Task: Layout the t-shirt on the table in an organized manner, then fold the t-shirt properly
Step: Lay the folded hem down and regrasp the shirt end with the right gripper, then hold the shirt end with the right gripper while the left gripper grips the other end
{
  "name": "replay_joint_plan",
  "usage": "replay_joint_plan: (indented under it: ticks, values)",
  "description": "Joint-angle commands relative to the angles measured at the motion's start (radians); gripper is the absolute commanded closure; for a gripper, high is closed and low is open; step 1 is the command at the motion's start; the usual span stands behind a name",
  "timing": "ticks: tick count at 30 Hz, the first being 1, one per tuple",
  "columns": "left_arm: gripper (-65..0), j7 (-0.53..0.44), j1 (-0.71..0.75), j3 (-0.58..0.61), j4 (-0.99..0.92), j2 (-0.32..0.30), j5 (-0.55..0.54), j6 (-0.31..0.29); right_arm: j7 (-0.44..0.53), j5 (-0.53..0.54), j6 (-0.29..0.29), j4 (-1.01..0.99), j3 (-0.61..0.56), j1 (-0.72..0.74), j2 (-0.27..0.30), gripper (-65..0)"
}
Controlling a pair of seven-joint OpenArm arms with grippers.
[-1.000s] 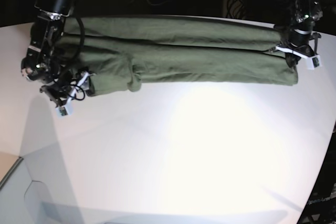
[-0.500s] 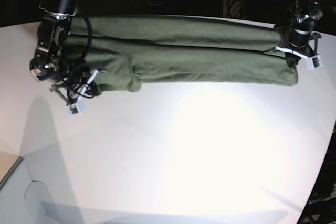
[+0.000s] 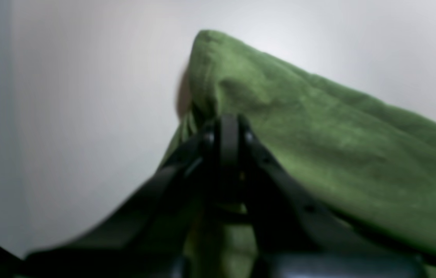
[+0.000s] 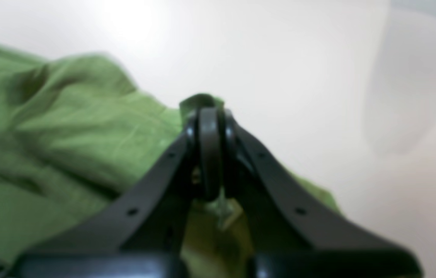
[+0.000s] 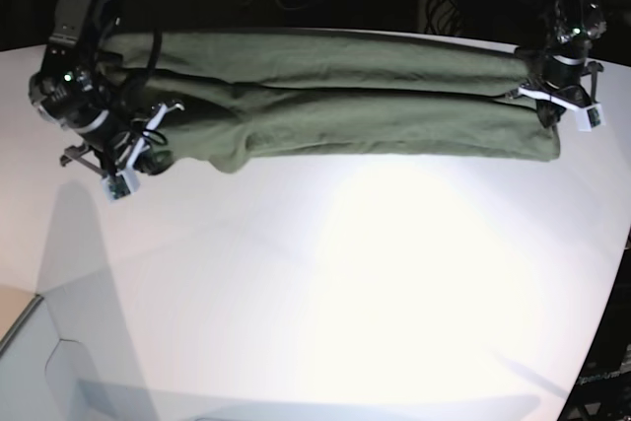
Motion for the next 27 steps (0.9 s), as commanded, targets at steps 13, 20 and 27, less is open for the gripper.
replay_joint_plan:
  ticks: [13, 20, 27]
  values:
    - [-0.2, -0.022, -0.019, -0.01, 0.012, -0.015, 0.004, 0.002, 0.016, 0.0, -0.001, 0.026, 0.179, -0.113, -0.027, 0.0]
    - [-0.4, -0.022, -0.018, -0.01, 0.012, -0.015, 0.007, 0.002, 0.018, 0.0, -0.001, 0.025, 0.18, -0.141, -0.063, -1.0]
    - [-3.8, -0.021, -0.008, -0.01, 0.012, -0.022, 0.001, 0.002, 0.01, 0.0, -0.001, -0.012, 0.172, -0.141, -0.08, -27.8]
